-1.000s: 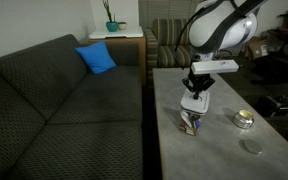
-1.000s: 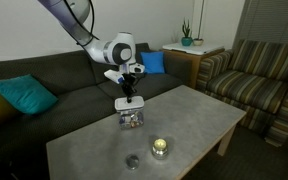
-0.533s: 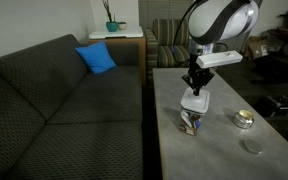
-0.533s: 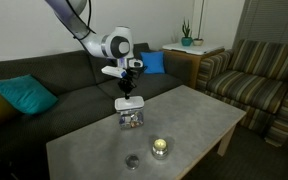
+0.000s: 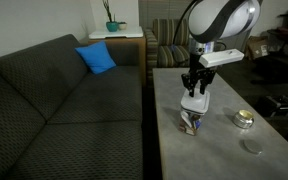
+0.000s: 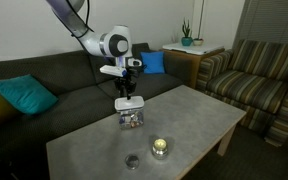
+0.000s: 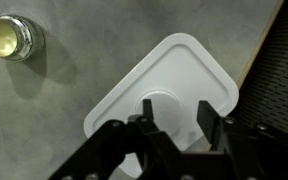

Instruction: Press the button on the white lid then remove the lid from the jar and put it on the table

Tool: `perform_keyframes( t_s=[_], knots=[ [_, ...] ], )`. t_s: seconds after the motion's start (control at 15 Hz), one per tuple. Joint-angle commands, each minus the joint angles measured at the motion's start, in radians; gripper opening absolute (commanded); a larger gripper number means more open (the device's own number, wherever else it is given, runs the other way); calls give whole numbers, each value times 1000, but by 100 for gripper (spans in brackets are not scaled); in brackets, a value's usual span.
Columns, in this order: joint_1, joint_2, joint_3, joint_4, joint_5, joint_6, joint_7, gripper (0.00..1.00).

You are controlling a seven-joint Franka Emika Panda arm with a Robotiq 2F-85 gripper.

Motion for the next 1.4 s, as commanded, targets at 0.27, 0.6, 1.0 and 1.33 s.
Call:
perform_keyframes(
  t_s=[0.27, 0.6, 1.0, 1.33],
  knots=[
    [-21, -4, 22, -10, -8, -14, -35, 100],
    [-31, 31, 25, 21, 0, -28, -31, 100],
    [-40, 44, 32, 33, 6, -12, -33, 99],
    [-47, 67, 44, 67, 20, -15, -20, 84]
  ],
)
